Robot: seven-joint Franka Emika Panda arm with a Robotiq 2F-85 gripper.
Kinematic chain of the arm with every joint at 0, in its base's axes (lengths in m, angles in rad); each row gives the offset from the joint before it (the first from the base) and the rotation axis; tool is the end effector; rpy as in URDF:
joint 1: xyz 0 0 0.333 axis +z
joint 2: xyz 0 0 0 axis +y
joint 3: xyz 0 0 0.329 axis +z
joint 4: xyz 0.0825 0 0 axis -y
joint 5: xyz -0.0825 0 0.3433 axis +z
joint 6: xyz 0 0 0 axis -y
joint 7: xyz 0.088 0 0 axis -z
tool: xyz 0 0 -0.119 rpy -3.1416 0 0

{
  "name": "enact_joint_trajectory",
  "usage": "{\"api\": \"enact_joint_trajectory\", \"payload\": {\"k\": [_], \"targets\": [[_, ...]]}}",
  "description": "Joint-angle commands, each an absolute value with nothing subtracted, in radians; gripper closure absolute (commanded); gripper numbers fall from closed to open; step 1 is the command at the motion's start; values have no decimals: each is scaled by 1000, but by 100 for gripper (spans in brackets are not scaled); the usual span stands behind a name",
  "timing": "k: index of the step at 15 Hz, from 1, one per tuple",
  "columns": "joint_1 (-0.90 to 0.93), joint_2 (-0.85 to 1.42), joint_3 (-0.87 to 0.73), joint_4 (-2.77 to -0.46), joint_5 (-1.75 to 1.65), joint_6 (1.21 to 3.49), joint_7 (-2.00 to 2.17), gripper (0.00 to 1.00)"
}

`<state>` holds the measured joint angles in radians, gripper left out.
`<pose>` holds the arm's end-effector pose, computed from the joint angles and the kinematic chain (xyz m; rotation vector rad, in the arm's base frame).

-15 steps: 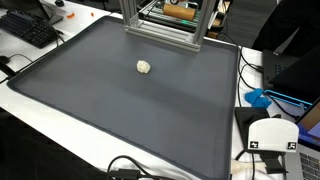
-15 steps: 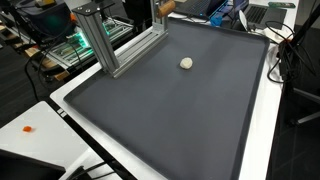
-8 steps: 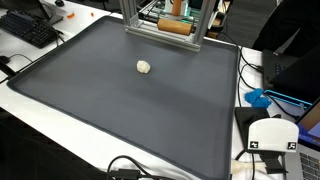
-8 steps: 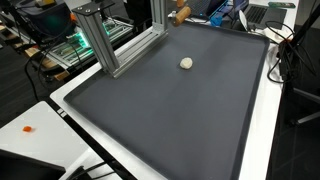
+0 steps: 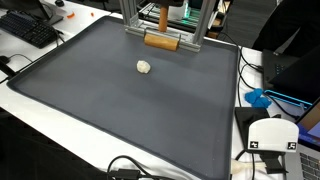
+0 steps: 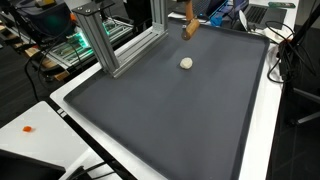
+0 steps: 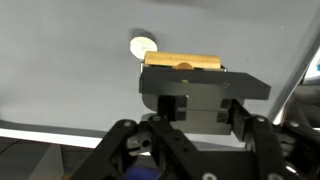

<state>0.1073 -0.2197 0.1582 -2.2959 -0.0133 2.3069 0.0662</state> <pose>0.4454 0.1242 0.4810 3.0966 0.3221 0.3631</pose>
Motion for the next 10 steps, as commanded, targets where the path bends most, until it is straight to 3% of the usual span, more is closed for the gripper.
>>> {"api": "enact_joint_trajectory", "payload": {"k": [1,4,5,10], "targets": [[110,-213,149,-2297,-23,2318,68,40],[107,-209,147,-2302,-27,2328,67,40],[107,-209,147,-2302,-27,2329,67,65],[98,-156,130,-2312,-25,2380,60,65]]}}
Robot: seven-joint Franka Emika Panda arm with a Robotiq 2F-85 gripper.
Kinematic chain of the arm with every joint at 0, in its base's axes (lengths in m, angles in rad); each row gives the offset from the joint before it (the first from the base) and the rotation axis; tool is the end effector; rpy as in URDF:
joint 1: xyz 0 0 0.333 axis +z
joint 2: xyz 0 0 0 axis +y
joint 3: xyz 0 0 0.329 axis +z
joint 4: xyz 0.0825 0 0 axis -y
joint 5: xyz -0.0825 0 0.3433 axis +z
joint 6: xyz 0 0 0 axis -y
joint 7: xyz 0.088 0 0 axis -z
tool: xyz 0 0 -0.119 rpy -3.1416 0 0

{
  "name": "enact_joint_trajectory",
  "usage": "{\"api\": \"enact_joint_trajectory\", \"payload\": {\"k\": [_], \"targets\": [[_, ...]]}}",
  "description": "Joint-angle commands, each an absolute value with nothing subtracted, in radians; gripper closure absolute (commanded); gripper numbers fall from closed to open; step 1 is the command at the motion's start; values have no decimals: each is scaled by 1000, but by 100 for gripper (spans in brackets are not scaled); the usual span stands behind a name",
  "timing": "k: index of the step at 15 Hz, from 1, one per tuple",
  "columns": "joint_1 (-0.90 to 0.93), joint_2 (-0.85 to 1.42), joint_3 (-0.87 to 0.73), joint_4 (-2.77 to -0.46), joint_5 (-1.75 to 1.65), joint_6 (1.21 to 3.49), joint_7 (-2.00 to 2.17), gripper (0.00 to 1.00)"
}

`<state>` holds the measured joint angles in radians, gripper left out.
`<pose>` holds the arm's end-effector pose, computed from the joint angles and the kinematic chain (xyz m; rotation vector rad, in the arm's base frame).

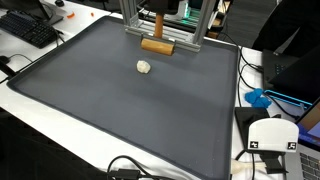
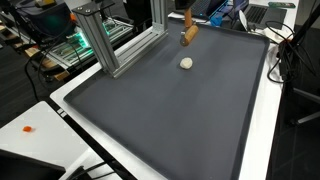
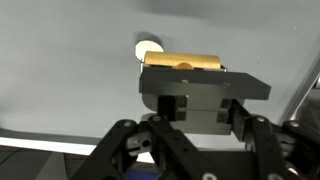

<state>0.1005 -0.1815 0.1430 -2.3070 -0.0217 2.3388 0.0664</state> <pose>0.4542 0.1146 0.4623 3.0994 0.2968 0.3366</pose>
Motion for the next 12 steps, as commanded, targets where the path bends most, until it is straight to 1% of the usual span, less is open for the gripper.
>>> {"api": "enact_joint_trajectory", "payload": {"k": [1,12], "targets": [[98,-146,127,-2310,-25,2392,56,65],[74,-88,92,-2310,-51,2421,22,65]]}}
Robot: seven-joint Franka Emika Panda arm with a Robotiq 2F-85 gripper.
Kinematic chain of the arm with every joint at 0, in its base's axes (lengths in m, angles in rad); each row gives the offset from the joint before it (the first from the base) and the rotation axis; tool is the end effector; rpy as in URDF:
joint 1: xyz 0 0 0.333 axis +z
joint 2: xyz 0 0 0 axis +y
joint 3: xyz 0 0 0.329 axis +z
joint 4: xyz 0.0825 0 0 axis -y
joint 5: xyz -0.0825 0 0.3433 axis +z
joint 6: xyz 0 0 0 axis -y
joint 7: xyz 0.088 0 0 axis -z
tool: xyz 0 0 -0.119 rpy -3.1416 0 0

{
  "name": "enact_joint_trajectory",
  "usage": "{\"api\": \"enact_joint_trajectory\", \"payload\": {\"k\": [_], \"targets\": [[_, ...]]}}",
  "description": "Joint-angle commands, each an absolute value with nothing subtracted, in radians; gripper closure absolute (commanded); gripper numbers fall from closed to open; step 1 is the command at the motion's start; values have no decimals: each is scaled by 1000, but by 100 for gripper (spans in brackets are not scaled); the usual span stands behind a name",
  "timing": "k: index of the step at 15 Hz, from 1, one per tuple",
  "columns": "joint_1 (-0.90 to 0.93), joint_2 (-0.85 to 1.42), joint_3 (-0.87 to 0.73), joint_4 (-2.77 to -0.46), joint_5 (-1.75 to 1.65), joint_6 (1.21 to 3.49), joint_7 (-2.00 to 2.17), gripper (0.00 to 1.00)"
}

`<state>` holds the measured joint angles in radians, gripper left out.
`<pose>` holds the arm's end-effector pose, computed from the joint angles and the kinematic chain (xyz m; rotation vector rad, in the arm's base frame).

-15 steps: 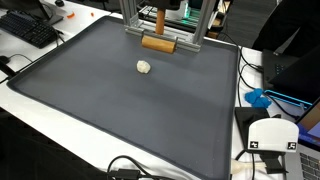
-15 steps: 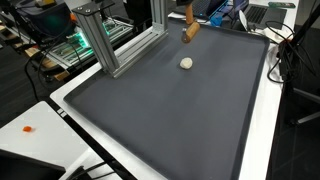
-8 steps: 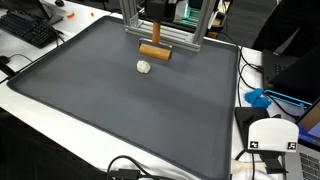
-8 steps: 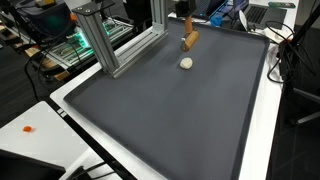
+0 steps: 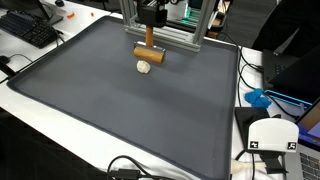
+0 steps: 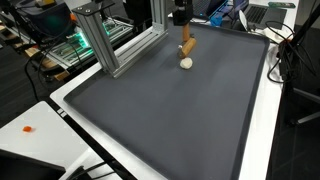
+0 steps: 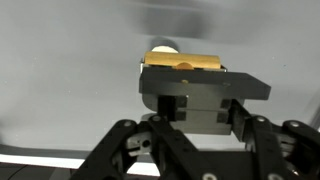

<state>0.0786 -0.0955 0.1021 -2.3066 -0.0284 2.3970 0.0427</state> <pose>0.4759 0.0872 0.4285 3.1082 0.2453 0.2933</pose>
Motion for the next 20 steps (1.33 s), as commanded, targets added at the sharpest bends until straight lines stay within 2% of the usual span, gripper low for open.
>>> {"api": "enact_joint_trajectory", "payload": {"k": [1,20], "targets": [[72,-83,90,-2310,-59,2424,21,65],[67,38,81,-2323,-120,2585,31,65]]}}
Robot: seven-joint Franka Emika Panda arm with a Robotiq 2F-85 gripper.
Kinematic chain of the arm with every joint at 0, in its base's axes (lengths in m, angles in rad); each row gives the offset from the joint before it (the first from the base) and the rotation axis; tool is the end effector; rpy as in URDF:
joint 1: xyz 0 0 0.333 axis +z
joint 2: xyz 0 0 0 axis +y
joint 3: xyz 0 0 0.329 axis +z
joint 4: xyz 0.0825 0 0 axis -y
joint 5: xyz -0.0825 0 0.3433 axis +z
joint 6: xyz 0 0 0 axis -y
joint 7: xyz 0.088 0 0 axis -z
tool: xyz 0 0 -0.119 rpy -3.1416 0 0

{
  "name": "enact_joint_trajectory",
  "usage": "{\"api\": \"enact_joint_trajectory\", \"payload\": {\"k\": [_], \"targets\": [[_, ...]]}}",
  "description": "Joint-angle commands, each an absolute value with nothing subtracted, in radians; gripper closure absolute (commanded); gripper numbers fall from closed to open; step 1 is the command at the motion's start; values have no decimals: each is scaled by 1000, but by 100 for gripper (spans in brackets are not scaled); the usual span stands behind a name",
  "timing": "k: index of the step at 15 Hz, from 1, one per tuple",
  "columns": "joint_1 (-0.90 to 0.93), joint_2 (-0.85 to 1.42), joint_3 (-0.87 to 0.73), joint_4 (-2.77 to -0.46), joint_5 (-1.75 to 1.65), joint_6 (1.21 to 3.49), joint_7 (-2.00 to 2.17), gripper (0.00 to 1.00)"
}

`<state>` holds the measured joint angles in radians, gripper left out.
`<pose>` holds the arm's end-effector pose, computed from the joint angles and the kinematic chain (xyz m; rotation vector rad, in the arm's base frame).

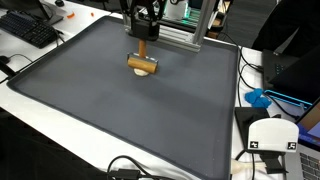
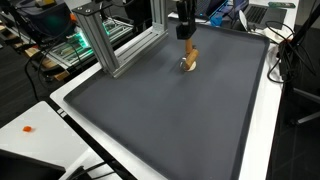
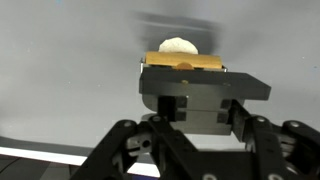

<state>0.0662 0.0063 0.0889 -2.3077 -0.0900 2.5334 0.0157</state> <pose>0.4988 0.0783 0.3929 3.0659 0.3193 0.3459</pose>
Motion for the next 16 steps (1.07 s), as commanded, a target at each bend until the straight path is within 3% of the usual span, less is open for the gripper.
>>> {"api": "enact_joint_trajectory", "payload": {"k": [1,8,16], "targets": [[67,42,80,-2323,-125,2596,38,65],[70,41,73,-2304,-120,2630,65,65],[69,-22,77,-2287,-101,2450,54,65]]}}
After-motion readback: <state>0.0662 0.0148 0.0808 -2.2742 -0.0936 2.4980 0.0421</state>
